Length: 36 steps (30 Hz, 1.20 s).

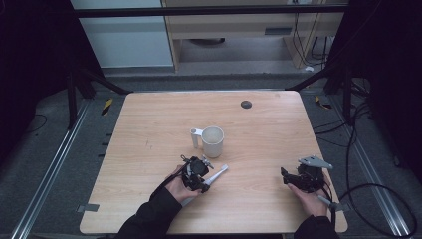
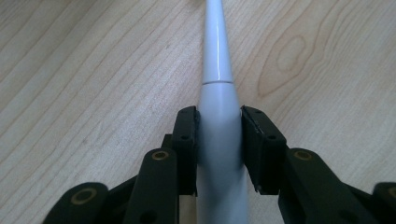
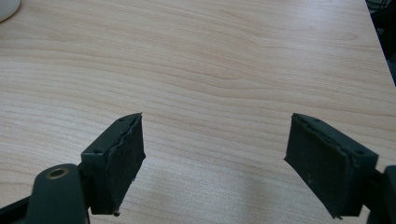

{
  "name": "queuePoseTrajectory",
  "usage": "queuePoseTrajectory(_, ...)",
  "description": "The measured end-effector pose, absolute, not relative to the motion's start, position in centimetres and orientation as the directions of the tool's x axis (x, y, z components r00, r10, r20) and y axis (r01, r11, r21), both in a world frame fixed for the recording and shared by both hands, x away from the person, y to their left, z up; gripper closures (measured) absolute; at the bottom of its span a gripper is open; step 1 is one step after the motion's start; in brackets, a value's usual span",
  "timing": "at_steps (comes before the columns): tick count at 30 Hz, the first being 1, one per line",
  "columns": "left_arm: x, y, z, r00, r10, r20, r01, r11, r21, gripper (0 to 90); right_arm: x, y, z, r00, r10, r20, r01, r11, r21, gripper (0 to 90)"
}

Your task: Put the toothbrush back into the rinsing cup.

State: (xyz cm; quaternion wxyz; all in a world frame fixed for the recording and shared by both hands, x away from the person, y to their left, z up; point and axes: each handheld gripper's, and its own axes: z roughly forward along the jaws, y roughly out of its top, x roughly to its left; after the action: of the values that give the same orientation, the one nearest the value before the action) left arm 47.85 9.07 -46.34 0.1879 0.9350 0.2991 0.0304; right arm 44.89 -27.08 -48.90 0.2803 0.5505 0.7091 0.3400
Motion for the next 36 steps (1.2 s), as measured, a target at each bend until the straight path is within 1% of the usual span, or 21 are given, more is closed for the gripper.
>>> queuePoseTrajectory(13,47.0,9.8,-44.0,0.824,0.565,-0.049,0.530,-0.736,0.420,67.1,44.9,-27.1,-49.0,-0.233,0.972,-0.023,0.592,0.161,0.789,19.5)
queuePoseTrajectory(24,46.8,10.4,-42.5,0.810,0.584,-0.047,0.532,-0.701,0.475,67.2,45.1,-27.1,-49.2,-0.233,0.972,-0.003,0.600,0.147,0.786,19.6)
queuePoseTrajectory(36,46.8,11.6,-40.0,0.788,0.614,-0.037,0.519,-0.632,0.576,67.2,45.0,-27.2,-49.1,-0.232,0.973,-0.010,0.597,0.151,0.788,19.6)
